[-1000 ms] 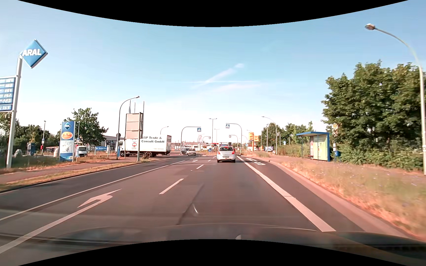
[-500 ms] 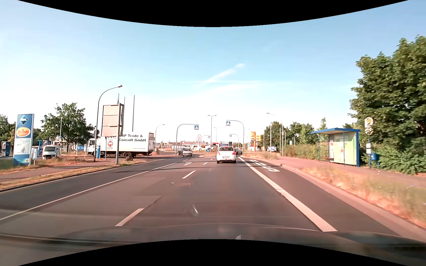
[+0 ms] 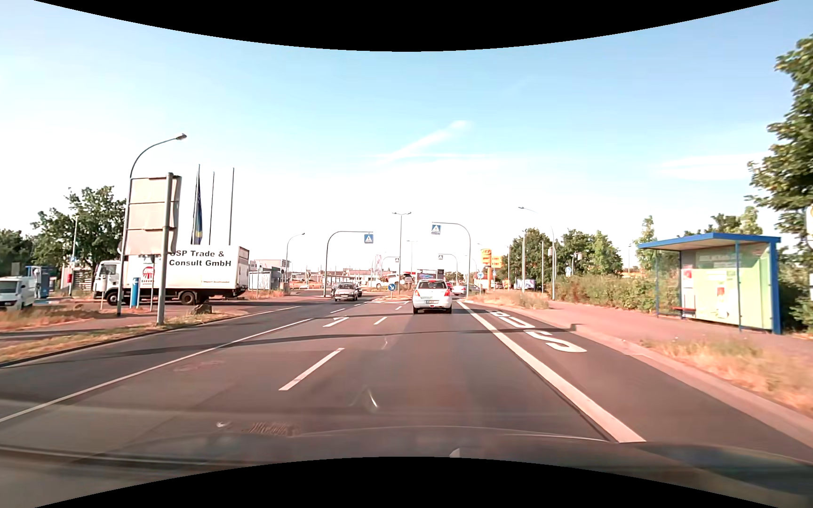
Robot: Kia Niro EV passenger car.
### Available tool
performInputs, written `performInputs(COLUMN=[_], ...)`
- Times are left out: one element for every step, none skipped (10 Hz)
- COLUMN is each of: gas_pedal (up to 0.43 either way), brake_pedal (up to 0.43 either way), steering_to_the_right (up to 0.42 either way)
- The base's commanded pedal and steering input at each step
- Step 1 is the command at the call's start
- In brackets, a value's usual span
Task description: Follow the waypoints while adhering to traffic rules and regulations
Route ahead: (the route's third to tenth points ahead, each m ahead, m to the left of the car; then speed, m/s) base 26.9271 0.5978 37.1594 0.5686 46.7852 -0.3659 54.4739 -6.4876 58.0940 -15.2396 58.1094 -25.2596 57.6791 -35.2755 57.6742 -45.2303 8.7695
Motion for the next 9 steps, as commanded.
performInputs(gas_pedal=[0.000,0.000,0.000,0.000,0.000,0.000,0.000,0.000,0.000], brake_pedal=[0.195,0.195,0.201,0.195,0.195,0.195,0.195,0.195,0.195], steering_to_the_right=[-0.003,-0.003,-0.003,-0.002,-0.003,-0.003,-0.002,-0.002,-0.003])
